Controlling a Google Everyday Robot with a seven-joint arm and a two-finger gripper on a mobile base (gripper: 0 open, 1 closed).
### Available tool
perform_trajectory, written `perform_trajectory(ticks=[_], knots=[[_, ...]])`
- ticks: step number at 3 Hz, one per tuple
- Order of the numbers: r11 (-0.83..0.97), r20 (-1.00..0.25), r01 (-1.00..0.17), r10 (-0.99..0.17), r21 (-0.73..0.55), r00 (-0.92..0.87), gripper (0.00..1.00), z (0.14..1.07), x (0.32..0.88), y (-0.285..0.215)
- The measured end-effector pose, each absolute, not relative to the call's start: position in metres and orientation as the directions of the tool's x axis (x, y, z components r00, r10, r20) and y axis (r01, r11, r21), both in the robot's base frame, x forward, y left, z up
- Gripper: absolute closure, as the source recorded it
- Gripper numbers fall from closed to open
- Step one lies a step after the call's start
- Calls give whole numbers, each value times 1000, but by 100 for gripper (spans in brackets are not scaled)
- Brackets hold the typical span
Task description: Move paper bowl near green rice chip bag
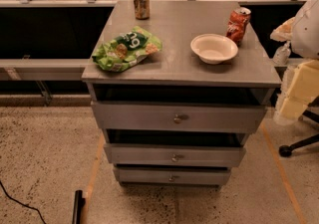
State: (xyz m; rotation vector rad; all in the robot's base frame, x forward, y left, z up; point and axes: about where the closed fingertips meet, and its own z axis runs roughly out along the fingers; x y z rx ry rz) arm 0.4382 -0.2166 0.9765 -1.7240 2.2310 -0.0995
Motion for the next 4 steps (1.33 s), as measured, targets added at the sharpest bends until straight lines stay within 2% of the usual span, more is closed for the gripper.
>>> perform_trajectory(ticks=[1, 2, 4], knots=[[270, -207, -931, -953, -247, -221, 0, 977, 438, -217], [306, -280, -923, -930, -235, -237, 0, 958, 473, -219], [327, -488, -910, -856, -257, -170, 0, 918, 610, -204]])
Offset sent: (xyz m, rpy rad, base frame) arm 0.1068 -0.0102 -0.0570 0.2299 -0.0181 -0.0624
